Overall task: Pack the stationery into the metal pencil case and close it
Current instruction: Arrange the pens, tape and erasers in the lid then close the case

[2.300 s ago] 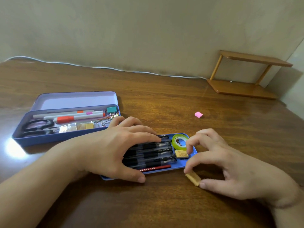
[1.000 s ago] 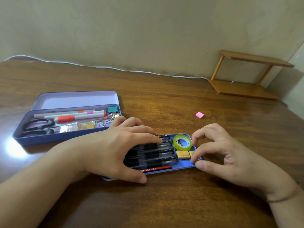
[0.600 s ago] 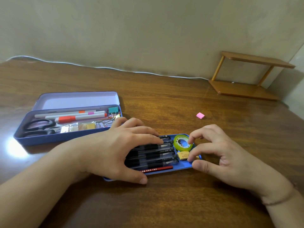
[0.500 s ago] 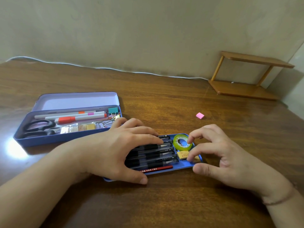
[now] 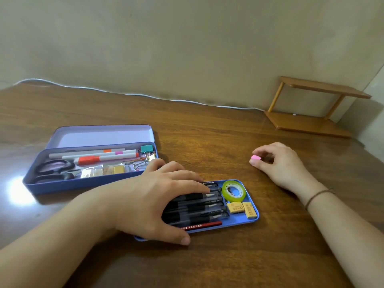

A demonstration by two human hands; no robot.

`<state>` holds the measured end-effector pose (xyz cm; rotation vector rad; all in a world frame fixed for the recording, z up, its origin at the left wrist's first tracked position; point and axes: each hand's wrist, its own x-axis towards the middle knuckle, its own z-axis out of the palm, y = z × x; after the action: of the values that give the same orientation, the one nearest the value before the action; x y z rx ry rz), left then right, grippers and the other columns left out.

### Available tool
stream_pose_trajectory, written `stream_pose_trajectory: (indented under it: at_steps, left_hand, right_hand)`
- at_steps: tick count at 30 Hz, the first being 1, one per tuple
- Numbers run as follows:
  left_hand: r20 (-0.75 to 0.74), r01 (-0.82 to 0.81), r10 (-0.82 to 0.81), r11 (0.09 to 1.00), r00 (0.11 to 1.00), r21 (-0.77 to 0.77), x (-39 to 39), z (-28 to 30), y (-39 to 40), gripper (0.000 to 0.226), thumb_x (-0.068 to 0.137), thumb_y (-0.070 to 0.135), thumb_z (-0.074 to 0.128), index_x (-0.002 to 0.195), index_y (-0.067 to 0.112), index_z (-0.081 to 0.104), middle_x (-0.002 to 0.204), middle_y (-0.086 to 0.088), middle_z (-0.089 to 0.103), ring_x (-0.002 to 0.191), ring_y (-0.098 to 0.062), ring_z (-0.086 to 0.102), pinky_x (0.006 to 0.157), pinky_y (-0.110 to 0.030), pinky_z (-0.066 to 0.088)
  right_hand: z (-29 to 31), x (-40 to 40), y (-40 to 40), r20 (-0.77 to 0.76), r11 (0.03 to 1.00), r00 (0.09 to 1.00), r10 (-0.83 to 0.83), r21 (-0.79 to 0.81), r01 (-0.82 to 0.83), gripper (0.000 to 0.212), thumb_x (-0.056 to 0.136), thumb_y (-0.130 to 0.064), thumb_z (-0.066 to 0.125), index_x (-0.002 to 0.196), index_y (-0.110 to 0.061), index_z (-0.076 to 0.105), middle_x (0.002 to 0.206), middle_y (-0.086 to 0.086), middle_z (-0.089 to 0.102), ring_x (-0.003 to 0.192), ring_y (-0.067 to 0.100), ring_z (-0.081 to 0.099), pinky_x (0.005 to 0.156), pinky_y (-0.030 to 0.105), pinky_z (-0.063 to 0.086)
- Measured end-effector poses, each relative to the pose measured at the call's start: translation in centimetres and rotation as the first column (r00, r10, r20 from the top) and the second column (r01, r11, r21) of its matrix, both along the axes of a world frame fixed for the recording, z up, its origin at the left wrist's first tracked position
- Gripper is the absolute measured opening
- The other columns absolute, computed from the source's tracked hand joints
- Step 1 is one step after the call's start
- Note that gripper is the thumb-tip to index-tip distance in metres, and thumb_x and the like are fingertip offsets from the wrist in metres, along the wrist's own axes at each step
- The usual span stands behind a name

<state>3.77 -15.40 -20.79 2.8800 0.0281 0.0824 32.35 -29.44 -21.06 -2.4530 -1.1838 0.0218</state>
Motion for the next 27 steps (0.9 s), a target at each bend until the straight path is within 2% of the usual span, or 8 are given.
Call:
stream_pose_trajectory:
  at_steps: [5,10,13,15,17,21,24,27]
  left_hand:
    - [0.003,0.000,0.000,1.000,1.000,0.010,0.1,0.0,0.0,0.085,0.070,0.081,0.057,0.143,0.050,0.028,0.150,0.027,0.029,0.135,0.003,0.021,0.114,-0.037,0.014]
    - [0.009,-0.004,0.004,1.000,1.000,0.008,0.2,-0.1,-0.1,0.085,0.070,0.082,0.058,0.144,0.049,0.031,0.151,0.027,0.028,0.135,0.003,0.019,0.114,-0.036,0.013]
    - [0.005,-0.011,0.011,1.000,1.000,0.006,0.2,0.0,-0.1,0.085,0.070,0.080,0.058,0.144,0.049,0.031,0.151,0.028,0.028,0.136,0.003,0.015,0.115,-0.039,0.011]
    - [0.003,-0.010,0.010,1.000,1.000,0.006,0.2,0.2,-0.2,0.084,0.071,0.080,0.058,0.144,0.048,0.031,0.150,0.029,0.028,0.137,0.002,0.013,0.116,-0.041,0.011]
    - [-0.001,-0.008,0.008,1.000,1.000,0.000,0.1,0.3,-0.2,0.084,0.071,0.079,0.059,0.144,0.048,0.031,0.150,0.029,0.028,0.138,0.002,0.013,0.116,-0.042,0.010]
    - [0.004,-0.012,0.012,1.000,1.000,0.014,0.1,0.3,-0.3,0.086,0.069,0.081,0.058,0.144,0.048,0.031,0.150,0.028,0.030,0.137,0.003,0.015,0.115,-0.042,0.012]
    - [0.017,-0.007,0.006,1.000,1.000,0.014,0.1,0.2,-0.2,0.086,0.069,0.081,0.058,0.144,0.048,0.031,0.150,0.028,0.031,0.137,0.004,0.015,0.114,-0.035,0.009]
    - [0.021,-0.004,0.004,1.000,1.000,0.000,0.0,0.0,-0.1,0.087,0.069,0.082,0.058,0.145,0.048,0.030,0.150,0.028,0.030,0.137,0.005,0.014,0.115,-0.033,0.009]
  right_hand:
    - [0.4,-0.9,-0.7,0.003,0.987,0.988,0.155,0.041,-0.155,0.013,0.090,-0.028,0.065,0.098,-0.027,0.075,0.096,-0.012,0.070,0.085,0.002,0.058,0.079,0.026,0.045]
    - [-0.4,-0.4,-0.5,0.049,0.993,0.994,0.101,0.058,-0.104,0.022,0.093,-0.026,0.060,0.112,-0.024,0.071,0.105,-0.007,0.066,0.094,0.008,0.055,0.077,0.025,0.042]
    - [0.0,0.3,-1.1,-0.054,0.993,0.992,0.111,0.044,-0.109,0.027,0.093,-0.024,0.061,0.119,-0.029,0.066,0.115,-0.010,0.064,0.097,0.004,0.053,0.080,0.022,0.041]
    - [0.0,0.2,-1.6,-0.089,0.989,0.985,0.145,0.041,-0.142,0.034,0.085,-0.028,0.071,0.118,-0.034,0.064,0.108,-0.011,0.063,0.093,0.004,0.055,0.075,0.020,0.042]
    - [-0.3,-0.2,-1.5,-0.050,0.986,0.985,0.164,0.028,-0.163,0.041,0.079,-0.033,0.076,0.119,-0.034,0.063,0.103,-0.014,0.062,0.096,0.006,0.055,0.080,0.023,0.043]
    - [0.3,-1.8,-1.2,0.012,0.967,0.976,0.216,0.132,-0.216,0.031,0.080,-0.025,0.076,0.106,-0.037,0.065,0.095,-0.018,0.065,0.087,0.004,0.058,0.075,0.020,0.047]
    - [2.3,-3.2,-3.2,-0.032,0.865,0.885,0.464,0.229,-0.445,0.016,0.079,-0.032,0.075,0.092,-0.038,0.068,0.091,-0.013,0.069,0.087,0.012,0.061,0.068,0.023,0.046]
    - [3.4,-5.3,-4.5,-0.152,0.697,0.683,0.715,0.081,-0.712,0.013,0.081,-0.032,0.076,0.093,-0.032,0.070,0.097,-0.009,0.069,0.095,0.017,0.063,0.078,0.034,0.050]
